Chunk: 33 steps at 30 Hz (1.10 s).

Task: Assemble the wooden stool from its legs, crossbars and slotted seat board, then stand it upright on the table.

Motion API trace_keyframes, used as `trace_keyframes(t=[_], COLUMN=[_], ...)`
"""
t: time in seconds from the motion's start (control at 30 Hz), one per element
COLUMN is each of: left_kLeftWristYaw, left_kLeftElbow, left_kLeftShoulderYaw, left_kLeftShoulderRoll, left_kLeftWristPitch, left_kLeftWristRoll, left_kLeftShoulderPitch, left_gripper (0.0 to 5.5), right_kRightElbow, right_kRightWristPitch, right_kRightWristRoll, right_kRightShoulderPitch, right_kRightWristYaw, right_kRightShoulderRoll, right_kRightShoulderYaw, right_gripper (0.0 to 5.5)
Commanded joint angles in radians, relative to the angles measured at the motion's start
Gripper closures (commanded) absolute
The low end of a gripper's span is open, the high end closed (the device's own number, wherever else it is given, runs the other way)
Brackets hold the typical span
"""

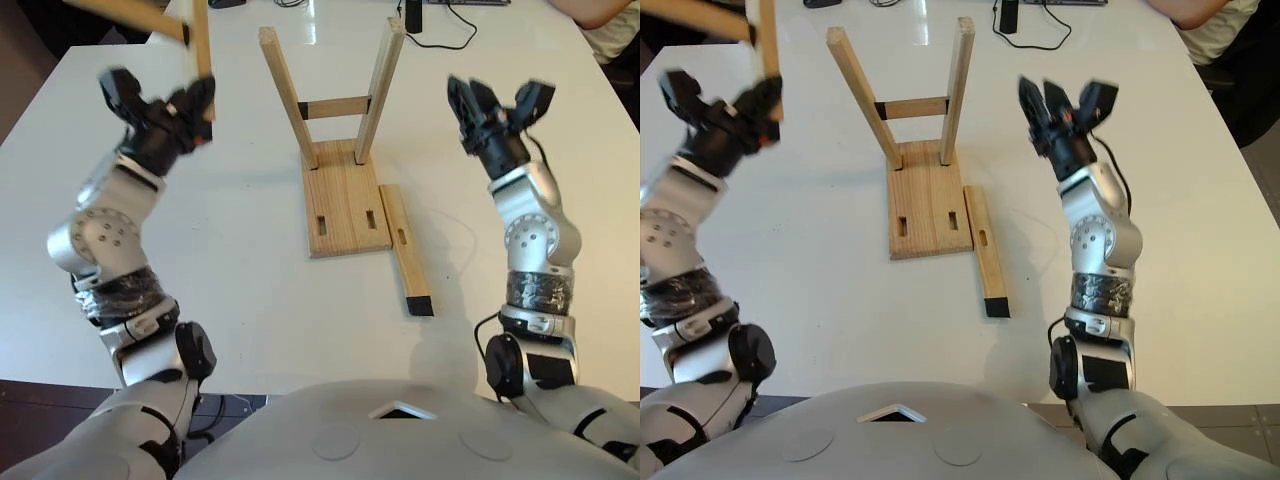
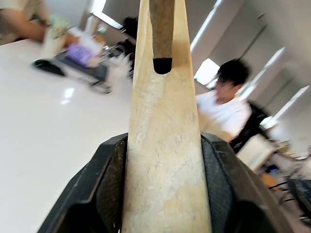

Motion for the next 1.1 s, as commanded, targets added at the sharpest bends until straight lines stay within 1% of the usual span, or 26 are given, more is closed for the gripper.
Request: trace_keyframes(t=[0.03, 0.17, 0.27, 0.3, 0.5, 0.8, 0.97, 1.07, 1.1], left_kLeftWristYaw=[-0.290, -0.454, -0.542, -0.566, -0.670, -0.704, -0.734, -0.738, -0.738], left_kLeftElbow=[-0.133, -0.172, -0.185, -0.189, -0.191, -0.181, -0.187, -0.200, -0.204], left_kLeftShoulderYaw=[-0.047, -0.153, -0.202, -0.219, -0.328, -0.381, -0.429, -0.438, -0.441], left_kLeftShoulderRoll=[0.080, 0.173, 0.224, 0.234, 0.260, 0.283, 0.295, 0.294, 0.294], left_kLeftWristPitch=[0.058, 0.061, 0.046, 0.040, -0.014, -0.064, -0.097, -0.109, -0.111], left_kLeftWristRoll=[-0.288, -0.264, -0.249, -0.243, -0.170, -0.137, -0.075, -0.067, -0.064], left_kLeftShoulderPitch=[-0.090, -0.039, -0.017, -0.008, 0.031, 0.045, 0.068, 0.084, 0.087], left_gripper=[3.50, 3.50, 3.50, 3.50, 3.50, 3.51, 3.51, 3.51, 3.51], right_kRightElbow=[-0.179, -0.117, -0.049, -0.038, -0.032, -0.129, -0.145, -0.142, -0.141], right_kRightWristPitch=[0.252, 0.368, 0.434, 0.456, 0.520, 0.516, 0.517, 0.509, 0.507], right_kRightWristRoll=[0.281, 0.398, 0.438, 0.451, 0.484, 0.479, 0.480, 0.460, 0.455], right_kRightShoulderPitch=[-0.223, -0.318, -0.370, -0.378, -0.396, -0.334, -0.339, -0.343, -0.342], right_kRightWristYaw=[0.275, 0.368, 0.374, 0.382, 0.439, 0.509, 0.493, 0.487, 0.488], right_kRightShoulderRoll=[-0.124, -0.198, -0.235, -0.250, -0.293, -0.314, -0.301, -0.292, -0.291], right_kRightShoulderYaw=[0.085, 0.052, 0.034, 0.030, 0.037, 0.067, 0.071, 0.087, 0.092], right_gripper=[2.86, 2.28, 1.87, 1.83, 1.83, 1.83, 1.83, 1.83, 1.99])
